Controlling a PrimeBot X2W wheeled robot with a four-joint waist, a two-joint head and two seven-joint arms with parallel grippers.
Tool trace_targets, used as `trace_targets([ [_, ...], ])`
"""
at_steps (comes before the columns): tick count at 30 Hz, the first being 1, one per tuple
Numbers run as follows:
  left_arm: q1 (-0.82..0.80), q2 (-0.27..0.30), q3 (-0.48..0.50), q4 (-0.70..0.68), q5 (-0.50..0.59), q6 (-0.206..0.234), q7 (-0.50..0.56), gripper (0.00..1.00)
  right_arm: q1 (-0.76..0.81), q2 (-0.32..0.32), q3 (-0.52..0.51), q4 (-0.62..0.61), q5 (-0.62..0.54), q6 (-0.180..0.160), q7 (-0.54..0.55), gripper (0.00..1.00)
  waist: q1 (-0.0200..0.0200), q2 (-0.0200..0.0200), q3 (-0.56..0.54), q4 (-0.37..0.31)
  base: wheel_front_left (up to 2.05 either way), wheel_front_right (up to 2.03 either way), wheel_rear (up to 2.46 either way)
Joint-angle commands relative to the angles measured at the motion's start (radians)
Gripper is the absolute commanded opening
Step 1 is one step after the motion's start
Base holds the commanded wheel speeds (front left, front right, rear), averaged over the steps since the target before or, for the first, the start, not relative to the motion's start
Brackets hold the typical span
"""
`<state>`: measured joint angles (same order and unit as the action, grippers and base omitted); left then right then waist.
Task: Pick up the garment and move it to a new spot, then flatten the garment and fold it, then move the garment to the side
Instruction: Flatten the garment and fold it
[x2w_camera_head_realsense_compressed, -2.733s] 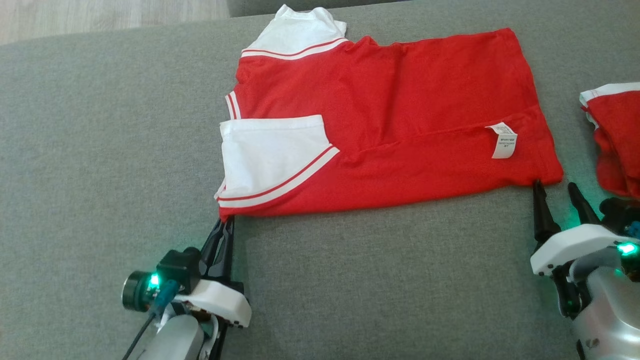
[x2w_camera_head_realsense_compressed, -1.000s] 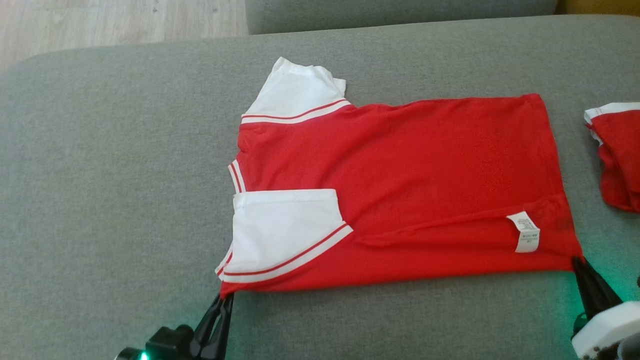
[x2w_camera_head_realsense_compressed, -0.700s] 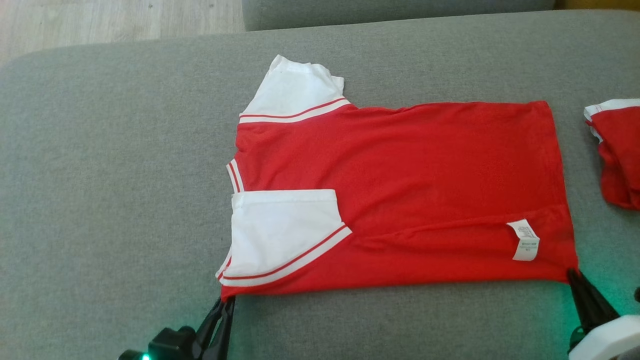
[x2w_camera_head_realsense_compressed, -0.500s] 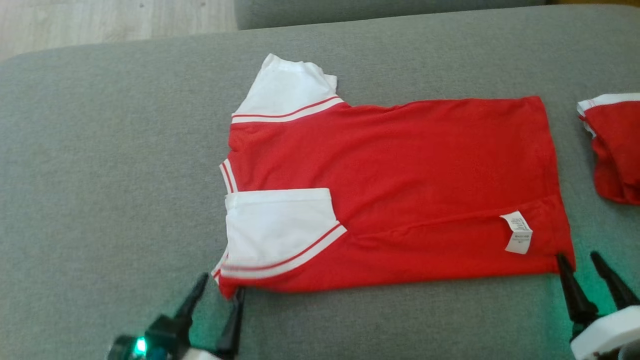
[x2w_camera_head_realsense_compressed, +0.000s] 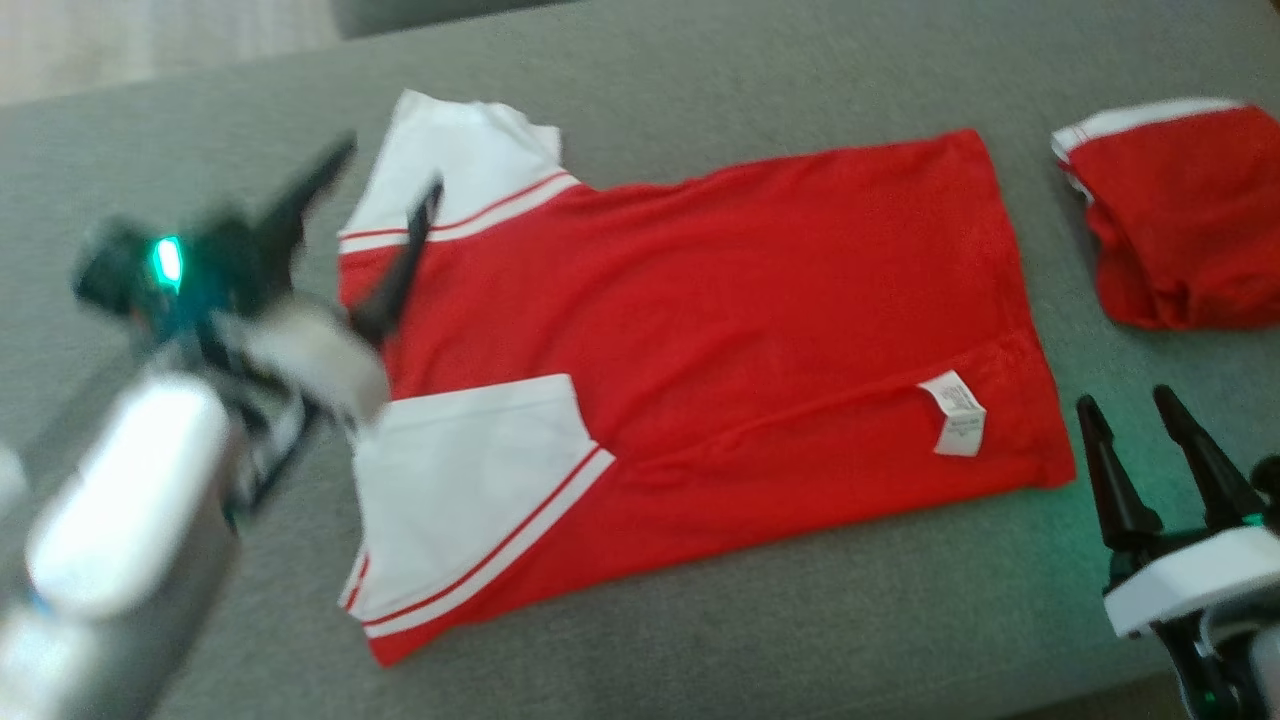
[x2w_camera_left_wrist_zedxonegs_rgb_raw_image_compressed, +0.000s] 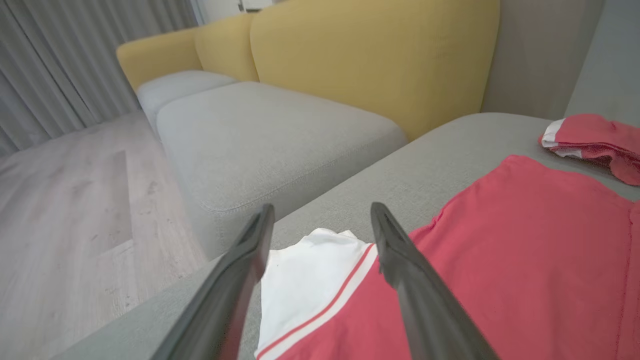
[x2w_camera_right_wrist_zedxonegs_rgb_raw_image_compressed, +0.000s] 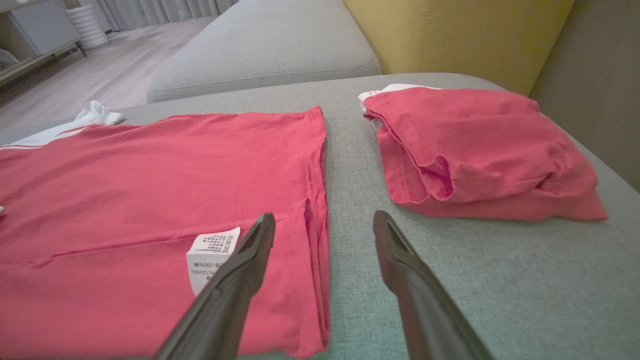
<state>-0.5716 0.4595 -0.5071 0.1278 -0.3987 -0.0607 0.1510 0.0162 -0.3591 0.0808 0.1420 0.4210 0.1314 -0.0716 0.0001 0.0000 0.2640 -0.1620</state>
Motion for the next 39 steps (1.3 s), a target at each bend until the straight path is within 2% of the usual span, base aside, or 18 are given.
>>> trace_targets([
  [1,-0.061,0.036,0.038,-0.012,-0.012,-0.010,0.022,1.00,-0.017,-0.024,0.016,-0.030,-0.005,-0.001,-0.010,1.00,-0.0001,0.0000,0.037,-0.036,0.00,0.00,0.00],
  [5,-0.254,0.042,-0.002,0.098,-0.101,-0.060,0.195,1.00,-0.052,-0.022,0.035,-0.032,-0.018,-0.001,-0.015,1.00,-0.0001,0.0000,0.091,-0.082,0.00,0.00,0.00],
  [10,-0.447,0.061,-0.097,0.227,-0.217,-0.069,0.395,1.00,-0.080,-0.007,0.049,-0.024,-0.020,-0.001,-0.025,1.00,-0.0001,0.0000,0.150,-0.127,0.00,0.00,0.00],
  [14,-0.551,0.101,-0.160,0.328,-0.263,-0.070,0.484,1.00,-0.105,0.004,0.071,-0.011,-0.021,-0.001,-0.035,1.00,-0.0001,0.0000,0.180,-0.162,0.00,0.00,0.00],
  [20,-0.638,0.173,-0.188,0.498,-0.235,-0.070,0.526,1.00,-0.143,0.017,0.110,0.016,-0.012,-0.001,-0.049,1.00,-0.0001,0.0000,0.215,-0.212,0.00,0.00,0.00],
  [23,-0.641,0.180,-0.182,0.555,-0.258,-0.070,0.522,1.00,-0.149,0.017,0.115,0.036,-0.004,-0.001,-0.060,1.00,-0.0001,0.0000,0.223,-0.220,0.00,0.00,0.00],
  [39,-0.653,0.210,-0.245,0.624,-0.297,-0.070,0.486,1.00,-0.195,0.037,0.155,0.111,0.004,-0.001,-0.105,1.00,-0.0001,0.0000,0.265,-0.239,0.00,0.00,0.00],
])
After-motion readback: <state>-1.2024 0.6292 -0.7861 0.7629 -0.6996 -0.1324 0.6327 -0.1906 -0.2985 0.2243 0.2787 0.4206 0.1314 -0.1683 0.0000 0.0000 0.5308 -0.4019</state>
